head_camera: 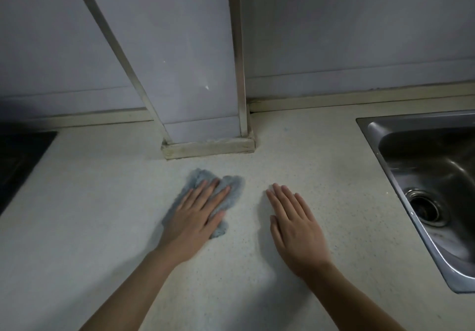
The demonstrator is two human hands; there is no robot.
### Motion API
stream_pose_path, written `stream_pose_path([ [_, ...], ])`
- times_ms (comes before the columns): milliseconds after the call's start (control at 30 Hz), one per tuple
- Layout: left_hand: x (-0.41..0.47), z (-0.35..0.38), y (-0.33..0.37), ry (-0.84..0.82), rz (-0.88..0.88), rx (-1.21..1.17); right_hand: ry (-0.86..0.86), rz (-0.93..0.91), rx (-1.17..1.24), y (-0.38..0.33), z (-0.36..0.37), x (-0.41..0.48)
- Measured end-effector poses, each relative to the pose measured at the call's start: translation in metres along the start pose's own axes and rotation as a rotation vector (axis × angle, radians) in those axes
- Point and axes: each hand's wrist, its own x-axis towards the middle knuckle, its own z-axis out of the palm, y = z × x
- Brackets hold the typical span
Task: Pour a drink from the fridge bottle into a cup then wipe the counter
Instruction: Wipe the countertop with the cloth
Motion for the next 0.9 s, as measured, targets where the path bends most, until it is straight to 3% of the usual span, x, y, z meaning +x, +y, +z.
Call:
stream_pose_path([
  [167, 0.018, -0.002, -0.023, 0.003, -0.077, -0.004, -0.02, 0.015, -0.008, -0.003, 0.0, 0.001],
  [333, 0.033, -0.001, -0.028, -0.023, 0.026, 0.043, -0.022, -0.016, -0.072, 0.009, -0.015, 0.015],
  [433, 0.042, 0.001, -0.023, -0.021, 0.085, 0.049, 0.037, 0.087, -0.11, 0.041, -0.027, 0.027],
  [567, 0.06, 0.002, 0.008, 0.0, 0.158, 0.001, 0.075, 0.227, -0.123, 0.086, -0.033, 0.027],
  [900, 0.143, 0.005, 0.138, 0.011, 0.113, -0.093, 0.022, 0.243, -0.069, 0.129, -0.029, 0.023],
])
